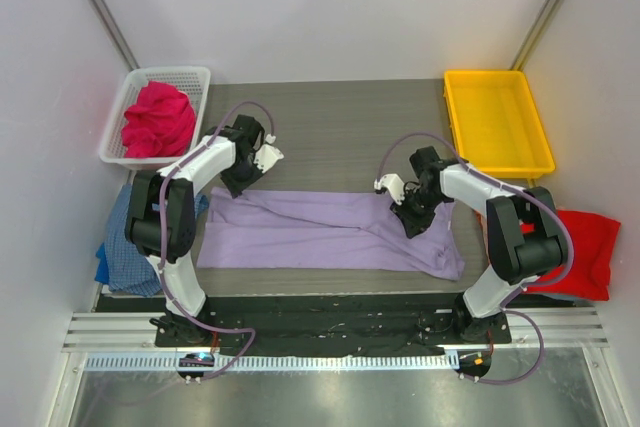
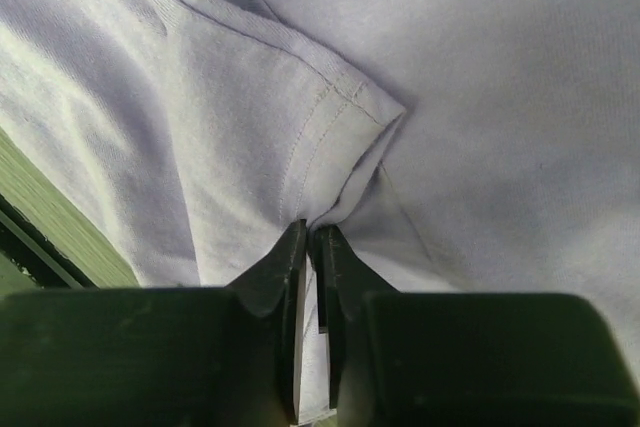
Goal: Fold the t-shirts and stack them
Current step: Fold the other side of the tshirt into a rectangle
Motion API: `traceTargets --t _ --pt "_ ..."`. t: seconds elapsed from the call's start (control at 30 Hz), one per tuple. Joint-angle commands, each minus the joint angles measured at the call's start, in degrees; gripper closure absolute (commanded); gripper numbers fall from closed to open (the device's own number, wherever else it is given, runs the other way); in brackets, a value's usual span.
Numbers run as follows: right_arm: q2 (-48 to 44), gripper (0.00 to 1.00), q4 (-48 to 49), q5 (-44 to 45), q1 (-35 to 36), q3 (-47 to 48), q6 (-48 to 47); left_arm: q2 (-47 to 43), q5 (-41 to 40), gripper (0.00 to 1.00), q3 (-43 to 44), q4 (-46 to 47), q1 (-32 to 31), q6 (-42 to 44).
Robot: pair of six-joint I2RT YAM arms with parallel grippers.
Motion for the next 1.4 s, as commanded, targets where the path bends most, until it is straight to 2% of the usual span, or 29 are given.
traceTargets --t 0.0,0.23,0.6,1.13,1.27,1.37 --pt "-2.33 0.90 -0.03 1.13 0.92 -0.03 0.74 0.00 -0.74 0.94 1.67 0.93 -0.16 0.70" --pt "-5.31 0.95 -3.28 1.93 4.43 1.81 2.67 0.26 -0.74 0.94 1.76 0.76 -0.16 0.52" --pt "-12.69 0.96 -9.43 5.35 12.96 2.17 6.01 0.35 -0.83 0.94 1.85 0.67 -0.16 0.53" --pt "-10.85 0.95 -7.07 9.66 13.40 -0.47 4.87 -0.62 -1.01 0.94 1.58 0.05 -0.25 0.70" --pt "-9.80 0.68 -4.96 10.98 13.49 -1.08 4.87 -0.79 -1.36 0.94 1.32 0.05 -0.25 0.88" --pt "-10.23 0.52 -4.17 11.77 13.40 -0.65 5.66 -0.97 -1.80 0.94 1.32 0.05 -0.25 1.23"
